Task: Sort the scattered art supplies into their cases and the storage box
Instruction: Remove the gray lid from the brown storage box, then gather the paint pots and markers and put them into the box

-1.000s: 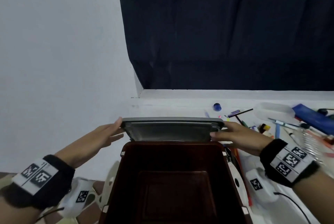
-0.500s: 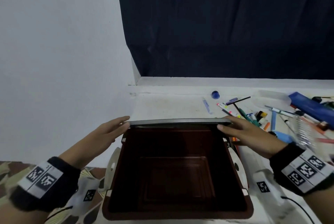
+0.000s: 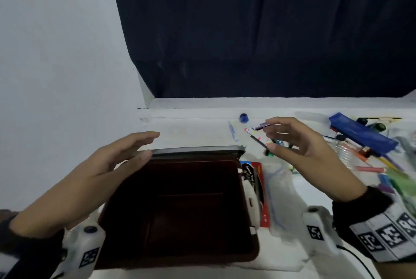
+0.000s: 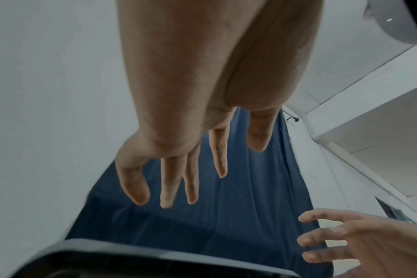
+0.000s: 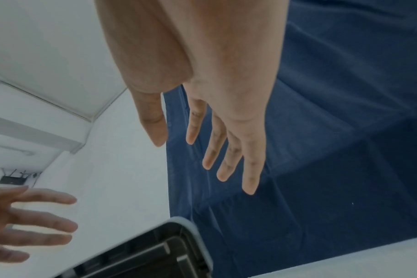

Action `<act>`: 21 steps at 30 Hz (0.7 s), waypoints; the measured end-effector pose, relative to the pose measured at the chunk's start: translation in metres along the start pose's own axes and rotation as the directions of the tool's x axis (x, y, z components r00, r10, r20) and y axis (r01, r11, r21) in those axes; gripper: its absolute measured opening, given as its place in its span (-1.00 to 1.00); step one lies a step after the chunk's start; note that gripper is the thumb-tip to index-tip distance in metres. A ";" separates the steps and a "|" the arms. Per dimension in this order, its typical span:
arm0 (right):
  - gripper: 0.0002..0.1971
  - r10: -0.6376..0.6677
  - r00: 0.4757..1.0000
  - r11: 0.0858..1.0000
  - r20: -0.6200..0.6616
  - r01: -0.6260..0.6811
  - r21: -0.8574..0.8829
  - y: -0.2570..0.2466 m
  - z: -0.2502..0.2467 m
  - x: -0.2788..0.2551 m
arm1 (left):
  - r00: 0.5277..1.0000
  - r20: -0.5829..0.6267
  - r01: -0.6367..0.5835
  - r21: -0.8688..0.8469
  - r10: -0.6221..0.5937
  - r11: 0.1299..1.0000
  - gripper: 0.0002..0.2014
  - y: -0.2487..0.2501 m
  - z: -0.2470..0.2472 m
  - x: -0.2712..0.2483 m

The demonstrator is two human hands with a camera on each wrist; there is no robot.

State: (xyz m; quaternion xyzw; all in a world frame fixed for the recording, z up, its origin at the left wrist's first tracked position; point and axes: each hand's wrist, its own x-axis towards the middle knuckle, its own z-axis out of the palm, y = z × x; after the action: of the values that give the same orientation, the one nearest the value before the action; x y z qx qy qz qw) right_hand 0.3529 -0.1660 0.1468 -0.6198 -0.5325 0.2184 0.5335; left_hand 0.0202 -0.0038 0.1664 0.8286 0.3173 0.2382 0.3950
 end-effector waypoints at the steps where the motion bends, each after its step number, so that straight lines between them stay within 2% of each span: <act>1: -0.65 -0.024 1.000 1.000 -0.017 0.024 -0.001 0.002 -0.010 -0.007 | 1.000 -0.007 -0.023 -0.006 0.023 1.000 -0.43 0.011 0.011 -0.003; 5: -0.72 -0.076 0.996 0.997 -0.042 0.075 -0.017 0.023 -0.066 -0.043 | 0.994 -0.036 -0.107 -0.067 0.105 0.992 -0.54 0.061 0.069 -0.014; 9: -0.79 -0.018 1.000 0.998 0.019 0.019 -0.068 0.065 -0.127 -0.091 | 0.983 -0.134 -0.145 -0.137 0.127 0.980 -0.57 0.096 0.146 -0.014; 13: -0.85 0.041 0.993 0.954 0.110 -0.006 -0.300 0.103 -0.176 -0.129 | 0.988 -0.130 -0.106 -0.198 0.081 0.974 -0.79 0.115 0.220 -0.005; 14: -0.83 0.055 0.991 0.930 0.125 -0.005 -0.367 0.108 -0.187 -0.136 | 0.992 -0.108 -0.086 -0.170 0.068 0.982 -0.82 0.115 0.237 -0.002; 16: -0.80 0.091 0.985 0.872 0.146 -0.008 -0.489 0.119 -0.207 -0.146 | 0.997 -0.065 -0.041 -0.059 0.037 0.997 -0.77 0.108 0.268 0.006; 18: -0.71 0.138 0.976 0.796 0.171 -0.007 -0.605 0.134 -0.222 -0.152 | 1.000 0.002 0.011 0.135 -0.011 0.991 -0.55 0.097 0.296 0.013; 21: -0.65 0.303 0.930 0.684 0.209 -0.059 -0.727 0.152 -0.232 -0.158 | 0.984 0.061 0.122 0.468 -0.170 0.875 -0.40 0.081 0.330 0.024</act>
State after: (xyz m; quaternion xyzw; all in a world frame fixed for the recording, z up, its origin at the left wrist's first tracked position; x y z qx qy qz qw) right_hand 0.5587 -0.3860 0.0416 -0.7843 -0.5876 0.1438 0.1376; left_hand 0.2763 -0.1922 0.0454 0.8833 0.4063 0.0833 0.2186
